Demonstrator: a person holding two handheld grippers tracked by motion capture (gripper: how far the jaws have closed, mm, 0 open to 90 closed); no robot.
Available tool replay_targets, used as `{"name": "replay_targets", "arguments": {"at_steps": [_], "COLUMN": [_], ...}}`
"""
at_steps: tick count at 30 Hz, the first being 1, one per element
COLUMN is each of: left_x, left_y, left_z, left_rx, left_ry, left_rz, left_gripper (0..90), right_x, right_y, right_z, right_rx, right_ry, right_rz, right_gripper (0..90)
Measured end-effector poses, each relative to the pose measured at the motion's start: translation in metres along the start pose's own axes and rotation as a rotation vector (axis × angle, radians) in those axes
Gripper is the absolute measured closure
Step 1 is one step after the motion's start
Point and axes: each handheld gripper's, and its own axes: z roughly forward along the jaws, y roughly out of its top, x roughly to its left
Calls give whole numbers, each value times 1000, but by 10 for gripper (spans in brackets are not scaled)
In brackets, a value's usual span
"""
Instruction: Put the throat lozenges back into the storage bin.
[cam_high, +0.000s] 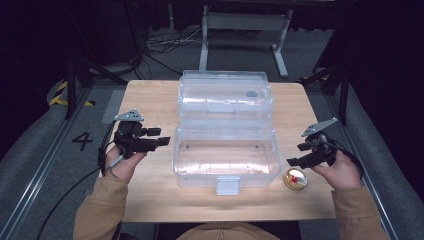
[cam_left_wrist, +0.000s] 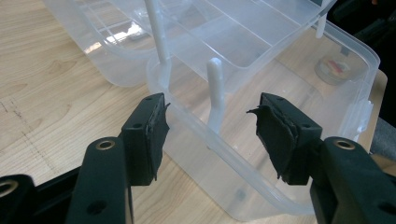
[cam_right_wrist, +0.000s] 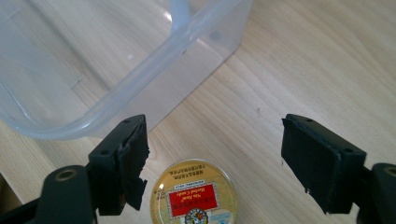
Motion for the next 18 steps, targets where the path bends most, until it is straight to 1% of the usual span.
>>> {"name": "replay_targets", "arguments": {"at_steps": [2, 3, 6, 7, 10, 15, 18], "left_x": [0, 0, 0, 0, 1, 1, 2], "left_y": [0, 0, 0, 0, 0, 0, -1], "left_z": [0, 0, 0, 0, 1, 1, 1], "left_rx": [-2, -2, 1, 1, 3, 4, 4], "left_ry": [2, 2, 2, 2, 2, 2, 1], "left_rz": [7, 7, 0, 0, 2, 2, 1], "left_gripper": [435, 435, 435, 436, 436, 435, 435], "right_x": [0, 0, 1, 1, 1, 2, 4], "right_y": [-2, -2, -4, -4, -6, -8, -9], "right_z": [5, 5, 13, 13, 18, 27, 32], "right_rx": [21, 21, 63, 63, 96, 165, 216], "right_ry": [2, 2, 6, 6, 13, 35, 48], "right_rz": [1, 1, 8, 8, 3, 1, -6], "right_gripper": [223, 223, 223, 223, 222, 216, 214]}}
